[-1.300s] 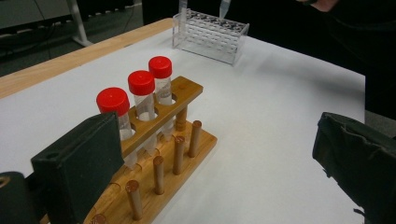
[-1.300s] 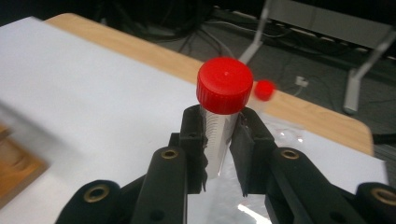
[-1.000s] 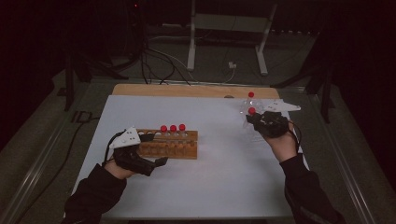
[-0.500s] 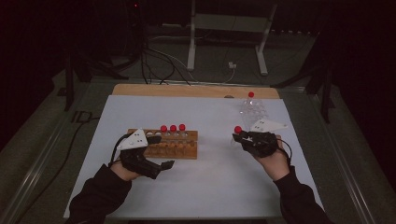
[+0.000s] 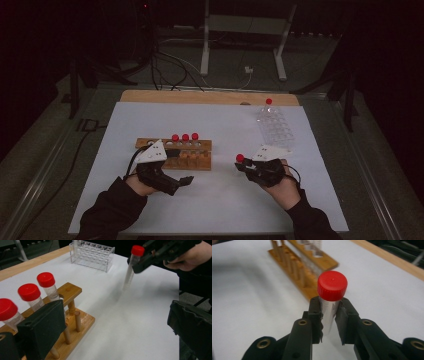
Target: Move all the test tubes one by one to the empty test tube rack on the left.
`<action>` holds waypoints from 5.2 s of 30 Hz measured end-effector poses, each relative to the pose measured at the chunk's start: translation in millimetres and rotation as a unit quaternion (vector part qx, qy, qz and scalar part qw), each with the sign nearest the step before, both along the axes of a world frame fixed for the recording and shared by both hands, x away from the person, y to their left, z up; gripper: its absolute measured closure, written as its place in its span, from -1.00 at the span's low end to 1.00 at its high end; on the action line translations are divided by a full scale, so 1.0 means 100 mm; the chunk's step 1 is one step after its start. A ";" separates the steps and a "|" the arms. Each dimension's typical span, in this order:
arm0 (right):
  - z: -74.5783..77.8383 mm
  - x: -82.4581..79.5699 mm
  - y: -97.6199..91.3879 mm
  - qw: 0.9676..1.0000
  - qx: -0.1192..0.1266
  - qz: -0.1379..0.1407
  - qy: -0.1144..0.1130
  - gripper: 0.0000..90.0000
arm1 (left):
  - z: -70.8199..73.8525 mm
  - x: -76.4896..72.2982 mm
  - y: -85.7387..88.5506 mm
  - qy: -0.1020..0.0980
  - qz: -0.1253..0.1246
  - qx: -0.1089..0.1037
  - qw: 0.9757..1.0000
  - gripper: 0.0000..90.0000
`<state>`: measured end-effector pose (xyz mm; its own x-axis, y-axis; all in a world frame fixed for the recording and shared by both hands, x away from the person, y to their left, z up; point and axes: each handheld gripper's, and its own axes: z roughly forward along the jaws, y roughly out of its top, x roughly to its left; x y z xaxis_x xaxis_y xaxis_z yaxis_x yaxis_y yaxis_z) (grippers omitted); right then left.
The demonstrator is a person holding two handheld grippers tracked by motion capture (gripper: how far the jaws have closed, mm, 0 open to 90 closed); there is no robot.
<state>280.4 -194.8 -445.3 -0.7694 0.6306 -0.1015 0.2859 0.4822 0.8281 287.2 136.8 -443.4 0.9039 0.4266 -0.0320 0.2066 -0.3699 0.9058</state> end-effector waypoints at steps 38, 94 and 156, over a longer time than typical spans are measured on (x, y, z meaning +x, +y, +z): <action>-0.08 -0.30 0.38 0.996 -0.001 0.092 0.015 0.67 | 0.07 -0.06 -0.53 -0.003 -0.091 -0.011 0.996 -0.64; 0.04 -0.24 0.17 0.998 0.044 0.054 0.003 -0.24 | 0.17 -0.04 -0.45 -0.069 -0.060 0.006 0.996 0.60; 0.07 -0.18 0.03 0.997 0.068 0.024 -0.006 -1.00 | 0.39 0.47 0.58 -0.102 0.172 -0.045 0.979 0.60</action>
